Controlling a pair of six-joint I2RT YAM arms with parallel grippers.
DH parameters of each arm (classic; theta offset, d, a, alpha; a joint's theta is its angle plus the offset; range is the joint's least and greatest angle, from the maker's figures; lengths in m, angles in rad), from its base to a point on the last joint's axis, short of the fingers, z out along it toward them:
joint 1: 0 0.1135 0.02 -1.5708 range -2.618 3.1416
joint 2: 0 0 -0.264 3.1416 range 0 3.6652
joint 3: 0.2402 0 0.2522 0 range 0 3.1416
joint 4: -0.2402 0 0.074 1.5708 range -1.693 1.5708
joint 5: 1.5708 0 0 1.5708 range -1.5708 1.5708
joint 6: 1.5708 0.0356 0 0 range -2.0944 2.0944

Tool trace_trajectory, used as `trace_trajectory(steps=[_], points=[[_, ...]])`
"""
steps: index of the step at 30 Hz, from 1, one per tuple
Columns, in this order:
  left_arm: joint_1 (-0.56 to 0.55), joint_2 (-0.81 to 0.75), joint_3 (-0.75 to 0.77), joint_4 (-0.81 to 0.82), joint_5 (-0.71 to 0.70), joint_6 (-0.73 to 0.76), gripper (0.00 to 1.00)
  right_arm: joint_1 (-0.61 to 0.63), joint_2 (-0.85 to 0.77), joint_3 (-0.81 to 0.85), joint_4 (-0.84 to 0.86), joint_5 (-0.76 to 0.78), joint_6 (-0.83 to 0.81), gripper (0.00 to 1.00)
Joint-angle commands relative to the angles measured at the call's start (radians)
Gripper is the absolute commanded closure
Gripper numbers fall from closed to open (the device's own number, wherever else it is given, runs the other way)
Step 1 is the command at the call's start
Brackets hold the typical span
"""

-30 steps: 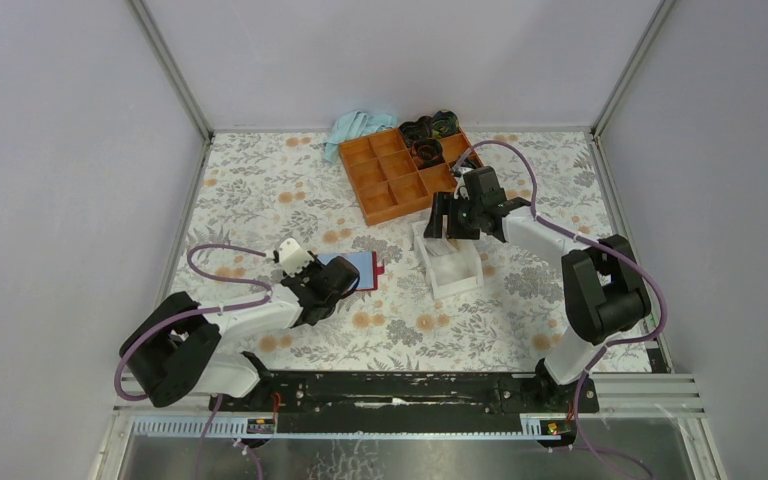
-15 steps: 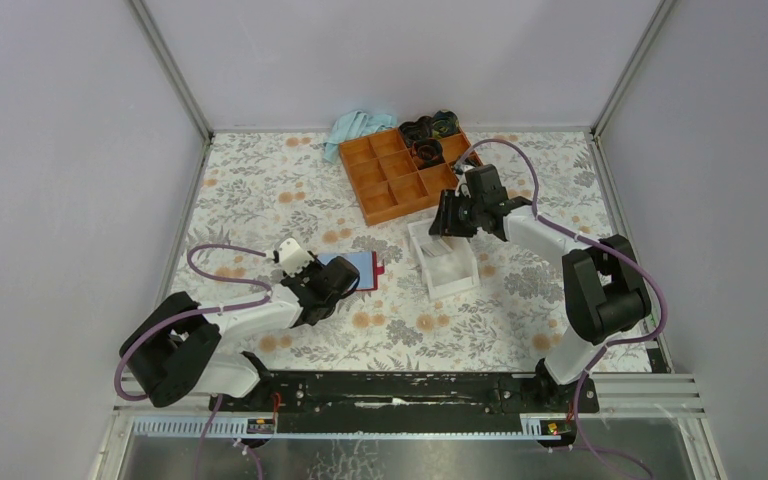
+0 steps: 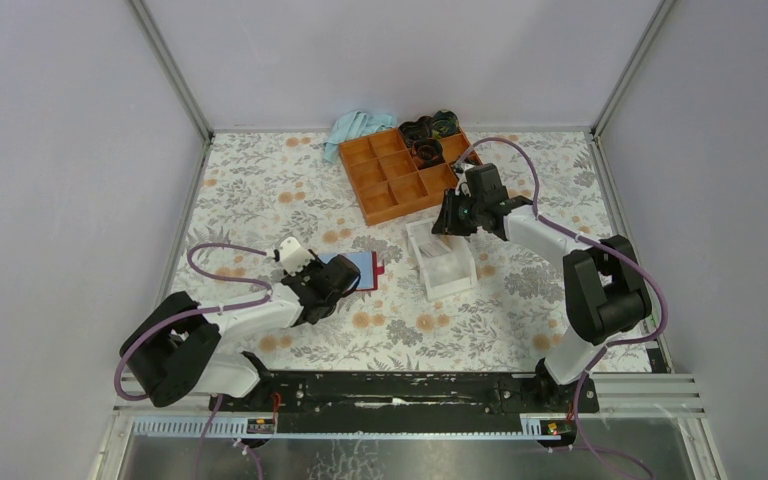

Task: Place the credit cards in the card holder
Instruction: Pick up the credit card from the storage box.

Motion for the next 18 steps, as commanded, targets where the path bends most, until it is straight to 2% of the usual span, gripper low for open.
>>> trace_trajectory(steps=[1, 18], points=[[-0.007, 0.007, 0.023, -0.018, -0.043, 0.008, 0.6, 0.008, -0.018, 0.017, -0.046, 0.001, -0.009, 0.74], [-0.007, 0.002, 0.021, -0.023, -0.045, 0.006, 0.6, 0.013, -0.086, 0.021, -0.078, 0.075, -0.028, 0.77]])
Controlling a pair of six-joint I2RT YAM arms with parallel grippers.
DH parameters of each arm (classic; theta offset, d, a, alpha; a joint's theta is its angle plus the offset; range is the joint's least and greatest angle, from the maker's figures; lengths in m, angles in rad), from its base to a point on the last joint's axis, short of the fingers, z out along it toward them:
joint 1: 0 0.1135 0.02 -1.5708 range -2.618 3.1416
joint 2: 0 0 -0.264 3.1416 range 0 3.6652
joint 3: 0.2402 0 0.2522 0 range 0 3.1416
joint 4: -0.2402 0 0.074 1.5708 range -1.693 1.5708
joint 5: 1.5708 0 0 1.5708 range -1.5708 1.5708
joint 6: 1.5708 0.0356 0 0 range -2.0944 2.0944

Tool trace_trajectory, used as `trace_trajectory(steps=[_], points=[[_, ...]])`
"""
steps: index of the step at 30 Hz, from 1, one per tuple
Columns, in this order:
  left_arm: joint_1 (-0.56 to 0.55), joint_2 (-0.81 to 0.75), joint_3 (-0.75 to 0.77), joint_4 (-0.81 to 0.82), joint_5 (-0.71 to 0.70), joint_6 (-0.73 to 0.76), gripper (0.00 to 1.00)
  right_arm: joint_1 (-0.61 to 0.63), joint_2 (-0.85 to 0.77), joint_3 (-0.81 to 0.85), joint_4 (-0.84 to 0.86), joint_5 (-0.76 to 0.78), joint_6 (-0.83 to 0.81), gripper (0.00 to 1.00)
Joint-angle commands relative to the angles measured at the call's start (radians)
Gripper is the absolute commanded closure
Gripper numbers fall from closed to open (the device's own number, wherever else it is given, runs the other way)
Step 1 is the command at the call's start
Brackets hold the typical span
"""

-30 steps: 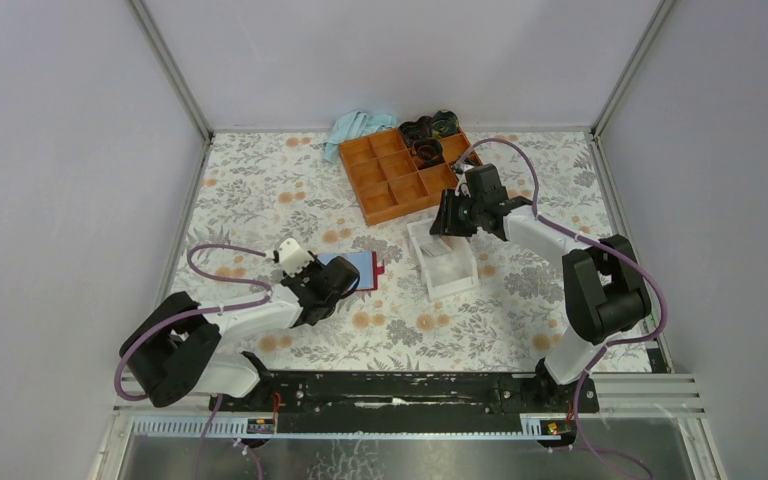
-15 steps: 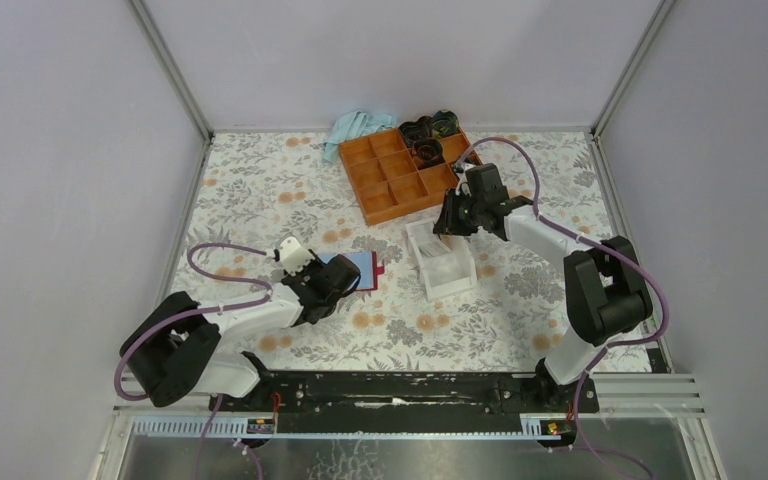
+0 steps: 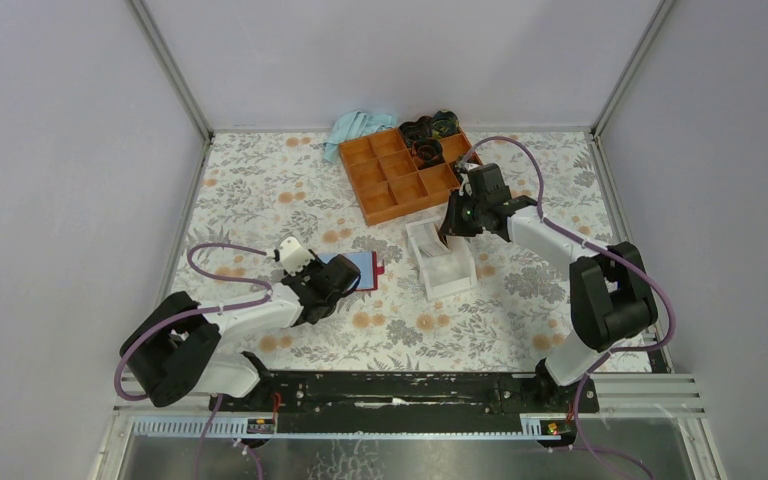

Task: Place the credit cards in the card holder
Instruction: Pick up the credit card from the storage box.

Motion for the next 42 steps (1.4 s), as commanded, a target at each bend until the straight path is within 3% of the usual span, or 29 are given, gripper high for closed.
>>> trace_trajectory(steps=[1, 8, 24, 42], points=[[-0.007, 0.003, 0.019, -0.022, -0.043, 0.006, 0.6, 0.011, -0.042, 0.021, -0.013, 0.003, -0.007, 0.77], [-0.008, 0.001, 0.012, -0.022, -0.044, 0.006, 0.6, 0.011, -0.032, 0.021, -0.004, -0.029, 0.006, 0.73], [-0.008, 0.003, 0.011, -0.02, -0.043, 0.002, 0.6, 0.011, -0.037, 0.026, -0.047, 0.067, -0.021, 0.77], [-0.007, 0.008, 0.012, -0.02, -0.04, -0.003, 0.6, 0.082, -0.016, 0.098, -0.138, 0.306, -0.099, 0.99]])
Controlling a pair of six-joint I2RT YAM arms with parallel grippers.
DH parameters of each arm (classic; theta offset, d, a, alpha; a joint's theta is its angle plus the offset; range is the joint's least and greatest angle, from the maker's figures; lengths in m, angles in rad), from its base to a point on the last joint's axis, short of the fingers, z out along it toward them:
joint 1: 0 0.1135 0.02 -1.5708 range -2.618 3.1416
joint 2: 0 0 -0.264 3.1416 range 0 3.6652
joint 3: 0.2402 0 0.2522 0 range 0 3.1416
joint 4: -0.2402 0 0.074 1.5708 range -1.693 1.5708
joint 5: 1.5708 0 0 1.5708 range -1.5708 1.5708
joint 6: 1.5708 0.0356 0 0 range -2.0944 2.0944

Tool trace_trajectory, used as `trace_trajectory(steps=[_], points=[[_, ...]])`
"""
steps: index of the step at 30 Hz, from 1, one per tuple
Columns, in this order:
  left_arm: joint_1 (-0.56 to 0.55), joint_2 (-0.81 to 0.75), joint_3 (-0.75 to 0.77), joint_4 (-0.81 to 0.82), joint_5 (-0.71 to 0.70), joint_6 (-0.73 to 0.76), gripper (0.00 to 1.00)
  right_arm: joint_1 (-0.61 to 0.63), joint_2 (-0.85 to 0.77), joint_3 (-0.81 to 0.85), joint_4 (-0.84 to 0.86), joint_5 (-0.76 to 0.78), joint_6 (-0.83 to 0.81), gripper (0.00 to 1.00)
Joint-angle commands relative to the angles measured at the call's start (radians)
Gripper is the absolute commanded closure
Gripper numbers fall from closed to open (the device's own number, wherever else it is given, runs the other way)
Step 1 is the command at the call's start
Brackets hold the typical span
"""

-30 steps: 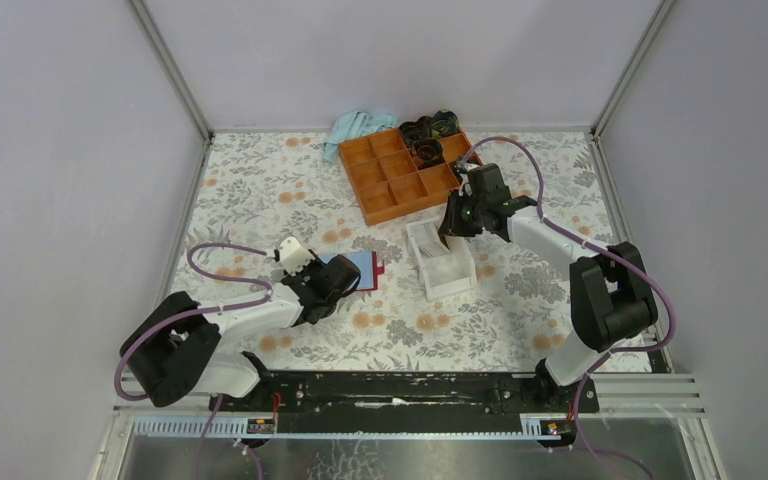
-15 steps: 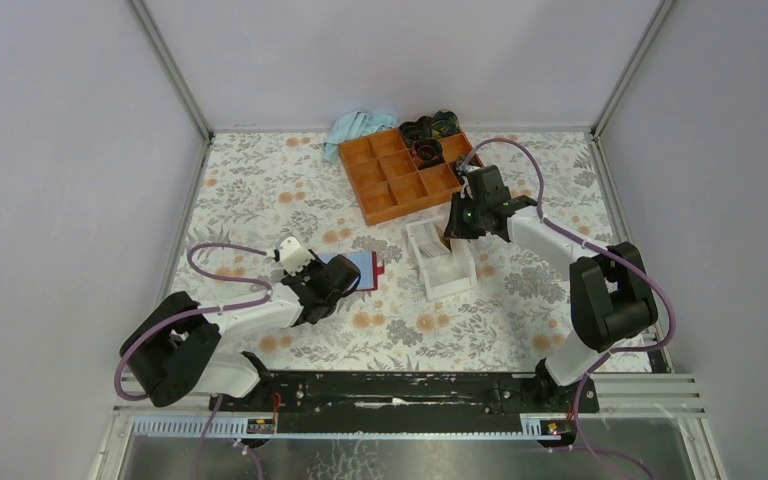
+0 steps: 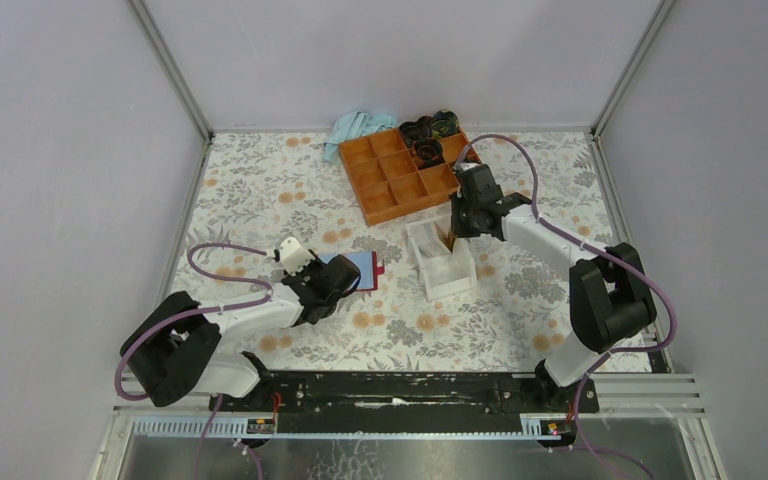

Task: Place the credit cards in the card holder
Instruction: Pick up the credit card from the storage box.

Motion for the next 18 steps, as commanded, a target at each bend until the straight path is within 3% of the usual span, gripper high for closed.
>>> trace_trajectory(steps=[1, 7, 18], points=[[-0.008, 0.006, 0.012, -0.02, -0.04, -0.003, 0.6, 0.047, -0.01, 0.064, -0.037, 0.099, -0.035, 1.0], [-0.007, 0.009, 0.012, -0.02, -0.04, -0.008, 0.6, 0.093, -0.02, 0.091, -0.062, 0.216, -0.064, 1.0], [-0.007, 0.005, 0.018, -0.02, -0.042, -0.001, 0.61, 0.104, -0.095, 0.125, -0.084, 0.263, -0.075, 1.0]])
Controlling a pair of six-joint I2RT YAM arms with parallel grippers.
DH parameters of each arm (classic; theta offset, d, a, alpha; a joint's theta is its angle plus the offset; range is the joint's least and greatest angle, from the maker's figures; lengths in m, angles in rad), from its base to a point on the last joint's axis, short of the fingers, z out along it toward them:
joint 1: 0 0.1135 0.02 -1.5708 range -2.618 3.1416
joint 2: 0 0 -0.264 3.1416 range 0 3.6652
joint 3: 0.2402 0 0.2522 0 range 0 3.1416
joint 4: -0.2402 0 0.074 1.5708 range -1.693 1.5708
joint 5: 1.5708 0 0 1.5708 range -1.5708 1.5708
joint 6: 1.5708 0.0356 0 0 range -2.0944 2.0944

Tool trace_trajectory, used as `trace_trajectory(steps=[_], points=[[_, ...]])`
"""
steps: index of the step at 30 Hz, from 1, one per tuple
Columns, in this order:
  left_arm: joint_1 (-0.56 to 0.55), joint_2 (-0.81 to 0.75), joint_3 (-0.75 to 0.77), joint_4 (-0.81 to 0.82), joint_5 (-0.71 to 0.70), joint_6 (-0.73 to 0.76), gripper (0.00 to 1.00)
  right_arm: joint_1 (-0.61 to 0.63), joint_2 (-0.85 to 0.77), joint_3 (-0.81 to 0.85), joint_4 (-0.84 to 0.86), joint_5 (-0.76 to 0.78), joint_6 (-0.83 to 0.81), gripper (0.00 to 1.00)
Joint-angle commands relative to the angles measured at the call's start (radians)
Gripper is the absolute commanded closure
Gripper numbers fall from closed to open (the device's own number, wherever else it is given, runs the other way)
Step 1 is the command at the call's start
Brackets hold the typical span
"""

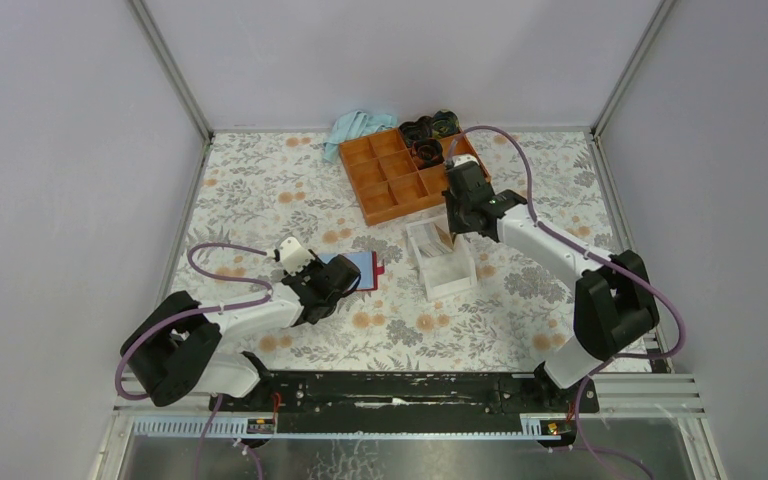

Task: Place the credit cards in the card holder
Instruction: Pick up the credit card from the storage box.

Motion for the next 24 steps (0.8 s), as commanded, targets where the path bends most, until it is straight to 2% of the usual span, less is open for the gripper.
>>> trace_trajectory(steps=[1, 14, 24], points=[[-0.007, 0.003, 0.016, -0.02, -0.043, -0.001, 0.6, 0.013, -0.081, 0.062, -0.011, 0.048, -0.014, 1.0], [-0.008, -0.003, 0.01, -0.02, -0.038, -0.005, 0.6, 0.024, -0.188, 0.119, -0.048, 0.002, -0.002, 1.0], [-0.009, -0.011, 0.001, -0.017, -0.035, -0.009, 0.6, 0.024, -0.259, 0.137, -0.093, -0.233, 0.047, 1.0]])
